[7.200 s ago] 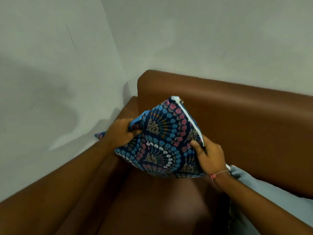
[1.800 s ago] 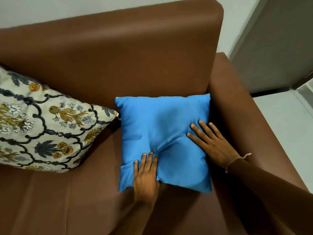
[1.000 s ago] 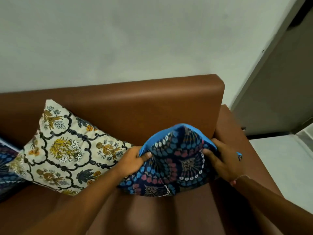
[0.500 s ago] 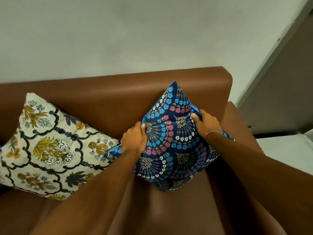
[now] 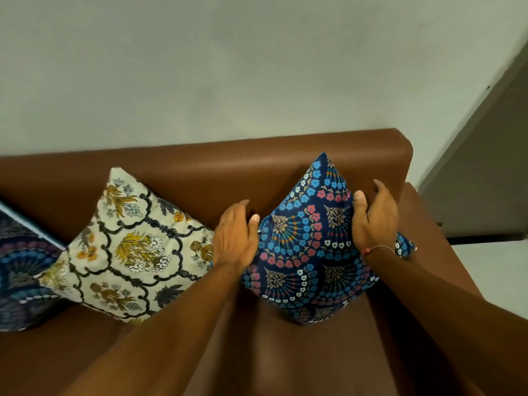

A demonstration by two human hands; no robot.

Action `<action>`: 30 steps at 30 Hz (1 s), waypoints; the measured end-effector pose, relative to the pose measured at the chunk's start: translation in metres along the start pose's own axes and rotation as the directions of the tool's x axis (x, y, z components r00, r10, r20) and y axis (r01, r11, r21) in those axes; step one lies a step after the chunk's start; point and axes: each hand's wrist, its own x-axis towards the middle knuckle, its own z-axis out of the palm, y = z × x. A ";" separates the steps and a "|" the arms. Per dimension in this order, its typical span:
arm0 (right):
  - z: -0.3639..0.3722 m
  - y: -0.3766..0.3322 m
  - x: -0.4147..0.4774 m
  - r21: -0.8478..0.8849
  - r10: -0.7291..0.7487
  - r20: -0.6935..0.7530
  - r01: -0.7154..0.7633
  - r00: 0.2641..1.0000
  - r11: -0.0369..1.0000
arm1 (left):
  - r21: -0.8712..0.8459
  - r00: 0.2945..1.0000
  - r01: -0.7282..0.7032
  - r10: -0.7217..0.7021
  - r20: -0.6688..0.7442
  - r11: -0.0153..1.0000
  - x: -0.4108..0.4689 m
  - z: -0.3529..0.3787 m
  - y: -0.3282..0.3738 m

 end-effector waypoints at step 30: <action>0.433 -0.426 -0.289 0.181 -0.259 0.842 0.204 0.474 0.962 | 0.346 0.923 0.283 -0.352 0.157 0.895 -0.011 -0.378 -0.583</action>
